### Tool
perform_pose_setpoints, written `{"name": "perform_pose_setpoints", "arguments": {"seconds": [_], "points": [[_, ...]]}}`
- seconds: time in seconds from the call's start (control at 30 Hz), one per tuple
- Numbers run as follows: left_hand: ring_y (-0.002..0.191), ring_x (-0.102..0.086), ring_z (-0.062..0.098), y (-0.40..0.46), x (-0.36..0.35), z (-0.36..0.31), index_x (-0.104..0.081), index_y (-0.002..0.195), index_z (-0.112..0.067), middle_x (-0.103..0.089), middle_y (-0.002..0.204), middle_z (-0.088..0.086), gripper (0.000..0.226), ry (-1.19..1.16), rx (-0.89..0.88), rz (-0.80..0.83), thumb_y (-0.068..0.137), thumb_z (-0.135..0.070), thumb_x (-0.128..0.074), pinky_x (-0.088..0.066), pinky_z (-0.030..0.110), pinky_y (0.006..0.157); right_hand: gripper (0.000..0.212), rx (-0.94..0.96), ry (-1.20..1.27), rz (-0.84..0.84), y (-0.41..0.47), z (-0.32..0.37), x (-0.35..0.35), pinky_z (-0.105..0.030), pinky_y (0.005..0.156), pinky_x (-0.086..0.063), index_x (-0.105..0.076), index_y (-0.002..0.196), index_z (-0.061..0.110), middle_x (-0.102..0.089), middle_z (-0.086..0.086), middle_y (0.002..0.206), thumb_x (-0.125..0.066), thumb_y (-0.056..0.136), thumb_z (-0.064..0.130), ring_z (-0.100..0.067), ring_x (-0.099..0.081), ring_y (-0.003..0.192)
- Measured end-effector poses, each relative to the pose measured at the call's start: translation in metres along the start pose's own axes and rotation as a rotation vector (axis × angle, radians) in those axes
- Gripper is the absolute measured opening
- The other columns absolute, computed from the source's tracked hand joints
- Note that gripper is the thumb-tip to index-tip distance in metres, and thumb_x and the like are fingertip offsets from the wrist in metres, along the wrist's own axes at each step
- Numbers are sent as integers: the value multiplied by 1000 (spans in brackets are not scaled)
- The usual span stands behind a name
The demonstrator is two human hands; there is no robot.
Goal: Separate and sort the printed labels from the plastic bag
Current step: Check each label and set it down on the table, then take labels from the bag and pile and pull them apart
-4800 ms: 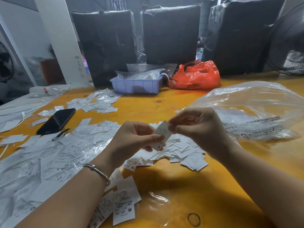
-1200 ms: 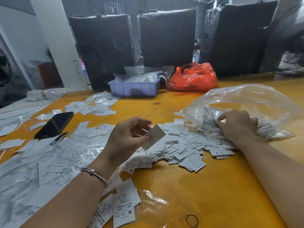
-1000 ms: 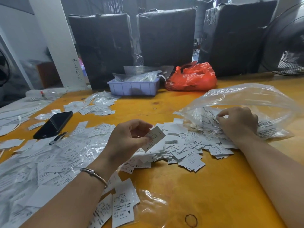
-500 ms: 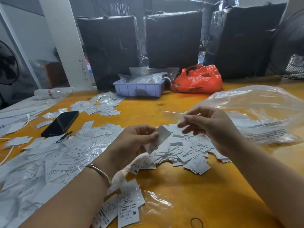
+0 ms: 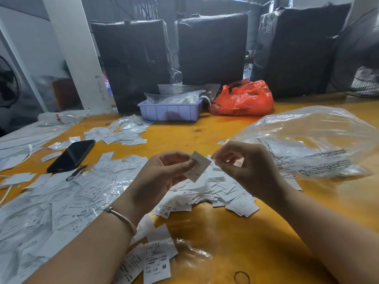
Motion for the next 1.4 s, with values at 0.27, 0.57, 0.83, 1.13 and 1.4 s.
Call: {"name": "perform_pose_setpoints", "arguments": {"seconds": [0.27,0.57,0.83,1.13,1.4], "points": [[86,-67,16,-2,6,-6,-80,77,-21,-76,88,8,22,158,-83,-104,58,-33,-77,-49,32,87,40,-467,462,111,-3,-23,-13,-33,78,-57,-59,115,11,-68,-3,108,-61,76,21,-14,-69,89],[76,-68,11,-2,-4,0,-76,85,-5,-75,82,9,19,256,-63,-43,68,-13,-74,-53,17,67,10,-443,457,201,-9,-27,-26,-21,61,-47,-74,88,4,-72,-11,78,-67,85,10,-8,-60,67],[79,-70,15,-3,-3,3,-78,84,-7,-76,84,9,10,352,0,-22,75,-4,-74,-56,21,73,22,-386,473,70,-5,-28,-10,-24,60,-52,-71,74,3,-71,-7,64,-78,69,22,-15,-65,58],[103,-69,21,-4,-1,-1,-79,78,-12,-73,111,6,10,156,12,18,69,-8,-77,-55,31,85,5,-423,551,179,-5,-25,-15,-27,62,-51,-73,81,2,-69,-9,64,-71,78,6,-18,-59,61],[79,-68,13,-4,-5,-1,-80,76,-16,-76,82,9,15,286,-45,-23,63,-21,-76,-53,21,70,28,-347,428,99,-2,-11,-10,-27,74,-56,-66,105,15,-71,-1,95,-72,78,9,-11,-67,84]]}}
Point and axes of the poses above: each hand's wrist, its own y-axis towards the middle knuckle, its own x-axis out of the back of the hand, z = x × y, the point moved 7 cm from there along y, towards the middle knuckle
